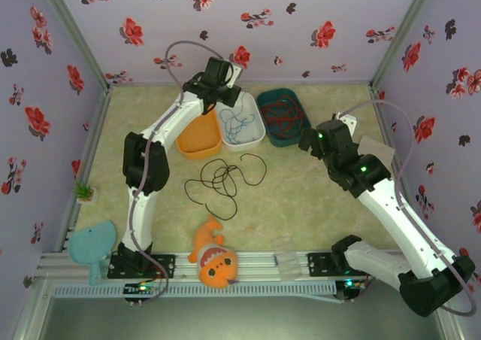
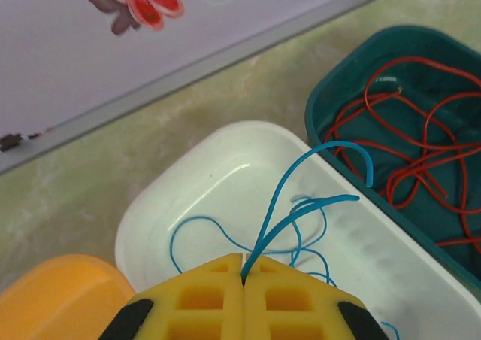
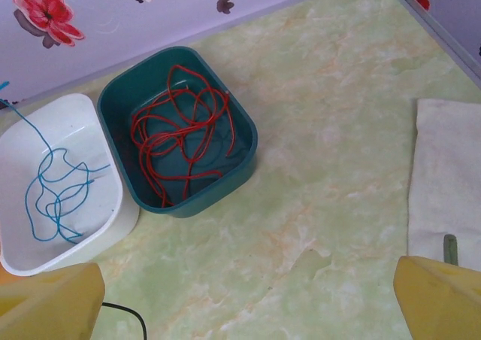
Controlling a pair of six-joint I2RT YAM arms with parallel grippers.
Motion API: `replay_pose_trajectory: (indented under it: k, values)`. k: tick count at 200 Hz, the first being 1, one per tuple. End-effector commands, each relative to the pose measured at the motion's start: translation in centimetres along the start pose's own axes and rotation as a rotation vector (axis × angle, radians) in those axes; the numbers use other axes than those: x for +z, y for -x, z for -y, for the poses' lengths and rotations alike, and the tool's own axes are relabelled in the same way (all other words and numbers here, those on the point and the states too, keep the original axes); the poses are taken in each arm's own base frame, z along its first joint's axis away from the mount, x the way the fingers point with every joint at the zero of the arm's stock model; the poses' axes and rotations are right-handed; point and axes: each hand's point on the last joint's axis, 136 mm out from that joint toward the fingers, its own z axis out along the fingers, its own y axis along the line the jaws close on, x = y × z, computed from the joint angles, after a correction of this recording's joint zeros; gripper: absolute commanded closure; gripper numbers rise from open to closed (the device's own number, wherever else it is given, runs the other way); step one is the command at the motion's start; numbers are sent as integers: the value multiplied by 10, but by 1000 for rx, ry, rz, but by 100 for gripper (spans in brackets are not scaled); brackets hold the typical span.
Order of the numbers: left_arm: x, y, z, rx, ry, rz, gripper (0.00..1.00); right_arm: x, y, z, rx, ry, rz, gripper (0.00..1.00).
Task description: Untangle the cables
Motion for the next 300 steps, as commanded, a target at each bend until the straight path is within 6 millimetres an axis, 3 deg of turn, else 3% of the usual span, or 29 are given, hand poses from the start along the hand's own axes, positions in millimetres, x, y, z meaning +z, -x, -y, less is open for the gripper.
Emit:
replay_pose_trajectory:
  k: [1,52,85,101,147,181,233,265,300]
  values:
    - [9,-11,1,-27,-21,-55,100,-3,6,-1,24,-4,-1,1]
    - [28,-46,2,-82,-12,-166,100,2,-1,2,12,-32,-32,1]
    - [29,-61,2,-95,-8,-221,96,4,-4,2,9,-32,-44,1]
    - [30,-65,2,-94,-10,-234,88,5,-5,1,9,-30,-45,1]
    - [27,-63,4,-85,-18,-240,49,6,-8,0,11,-18,-56,1]
    - [8,-48,6,-82,-22,-202,29,6,-10,1,13,-19,-57,1]
    - [-33,-28,11,-90,-32,-121,13,12,-19,-7,-24,3,-92,1]
    - [-64,-29,10,-143,-28,-60,1,17,-30,-17,-74,10,-123,1]
    - [-107,-43,6,-251,-24,39,0,24,-52,-37,-140,43,-164,1]
